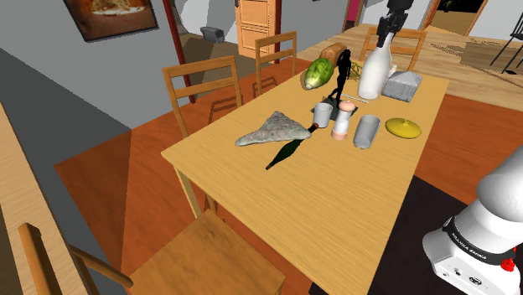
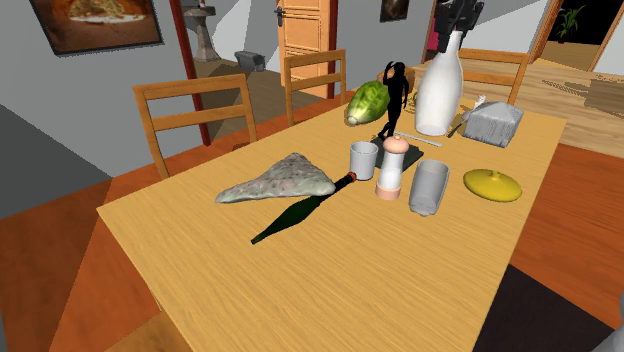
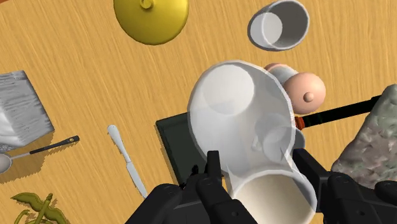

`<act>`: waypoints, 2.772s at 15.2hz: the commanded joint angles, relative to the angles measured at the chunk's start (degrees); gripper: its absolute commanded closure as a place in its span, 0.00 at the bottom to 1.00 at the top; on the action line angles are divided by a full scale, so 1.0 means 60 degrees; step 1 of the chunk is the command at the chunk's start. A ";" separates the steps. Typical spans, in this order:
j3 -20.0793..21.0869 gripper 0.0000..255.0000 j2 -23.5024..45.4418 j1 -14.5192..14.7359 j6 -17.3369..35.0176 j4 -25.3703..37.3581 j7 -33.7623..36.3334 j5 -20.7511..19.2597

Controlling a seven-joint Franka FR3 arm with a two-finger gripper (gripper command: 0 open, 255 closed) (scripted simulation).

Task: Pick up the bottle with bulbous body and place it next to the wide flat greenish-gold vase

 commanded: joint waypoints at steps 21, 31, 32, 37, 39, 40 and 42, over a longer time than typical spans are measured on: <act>-0.0519 1.00 0.3622 -0.1578 0.0580 0.2947 -0.1990 0.0764; -0.0509 1.00 0.3507 -0.1487 0.1932 0.1476 -0.2058 0.0769; -0.0506 1.00 0.3512 -0.1482 0.2057 0.1356 -0.2065 0.0773; -0.0497 1.00 0.3551 -0.1466 0.2484 0.0967 -0.2091 0.0789; -0.0497 1.00 0.3552 -0.1466 0.2483 0.0967 -0.2091 0.0789; -0.0497 1.00 0.3552 -0.1466 0.2483 0.0967 -0.2091 0.0789; -0.0497 1.00 0.3552 -0.1466 0.2483 0.0967 -0.2091 0.0789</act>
